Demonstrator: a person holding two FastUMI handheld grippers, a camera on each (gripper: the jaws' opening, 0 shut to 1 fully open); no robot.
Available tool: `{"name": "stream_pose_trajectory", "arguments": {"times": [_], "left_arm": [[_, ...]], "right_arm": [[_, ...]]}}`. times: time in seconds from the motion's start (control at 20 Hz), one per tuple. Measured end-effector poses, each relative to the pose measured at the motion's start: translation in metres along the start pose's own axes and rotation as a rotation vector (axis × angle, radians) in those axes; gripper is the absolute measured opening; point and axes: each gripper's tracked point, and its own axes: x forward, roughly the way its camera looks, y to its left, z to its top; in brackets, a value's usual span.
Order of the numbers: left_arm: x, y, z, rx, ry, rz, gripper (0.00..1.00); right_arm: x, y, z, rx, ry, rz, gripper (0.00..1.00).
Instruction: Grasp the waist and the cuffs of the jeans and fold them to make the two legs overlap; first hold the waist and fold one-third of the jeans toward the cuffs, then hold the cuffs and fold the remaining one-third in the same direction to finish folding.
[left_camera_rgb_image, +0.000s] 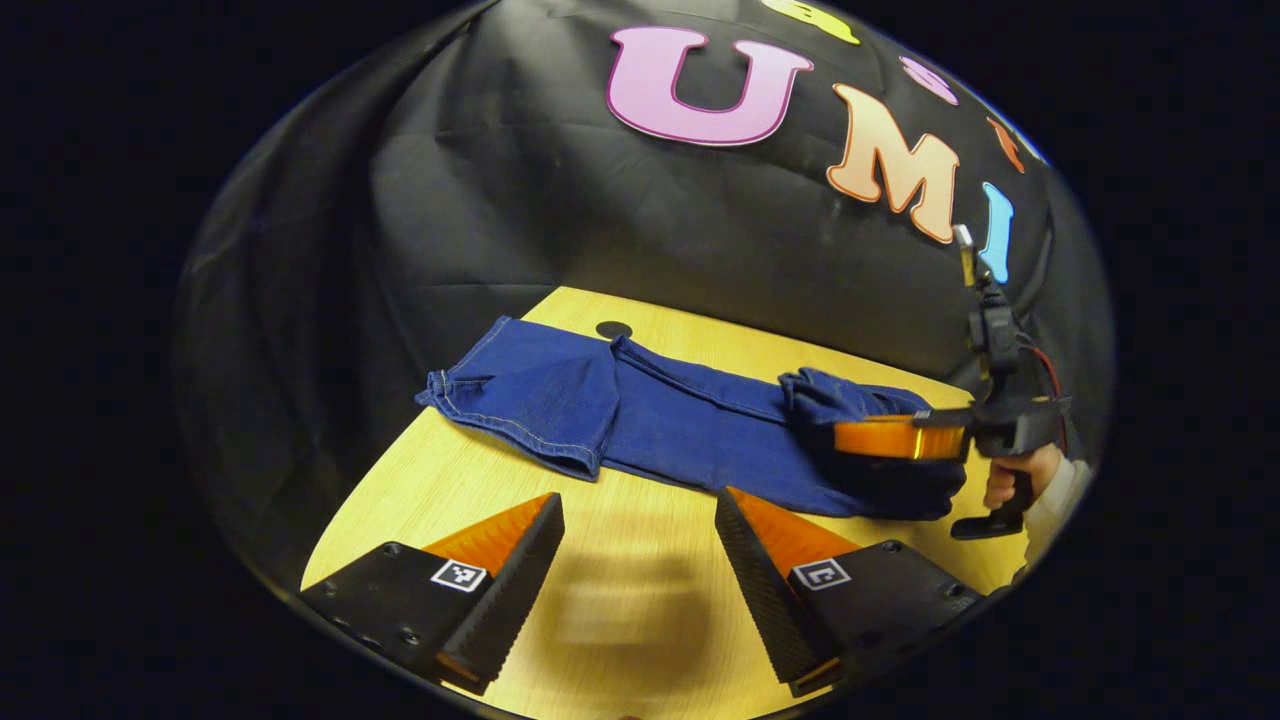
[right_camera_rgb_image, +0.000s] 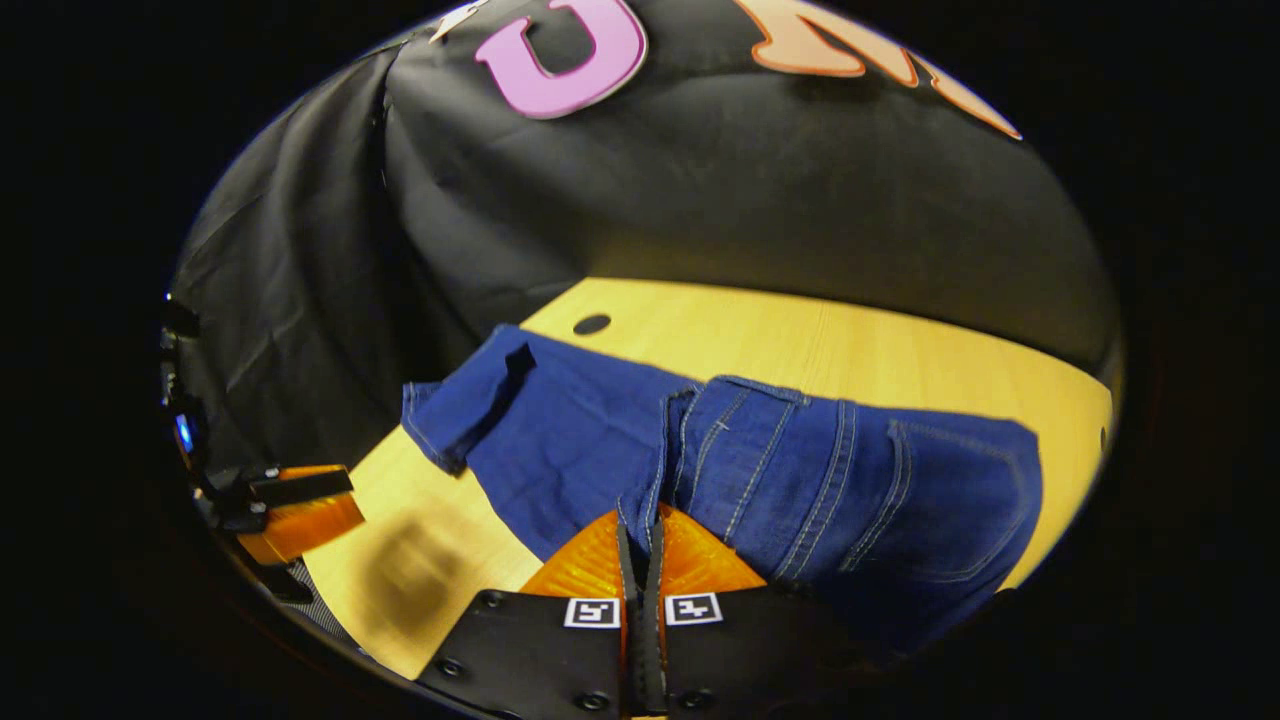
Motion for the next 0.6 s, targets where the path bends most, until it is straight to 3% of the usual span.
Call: {"name": "stream_pose_trajectory", "arguments": {"times": [0.3, 0.6], "left_arm": [[0.002, 0.009, 0.002, -0.015, -0.01, 0.01, 0.95], [0.002, 0.025, 0.007, 0.026, -0.017, 0.025, 0.95]], "right_arm": [[0.005, -0.007, -0.019, -0.064, 0.037, -0.05, 0.03], [0.004, -0.012, -0.003, -0.085, 0.073, -0.155, 0.01]]}}
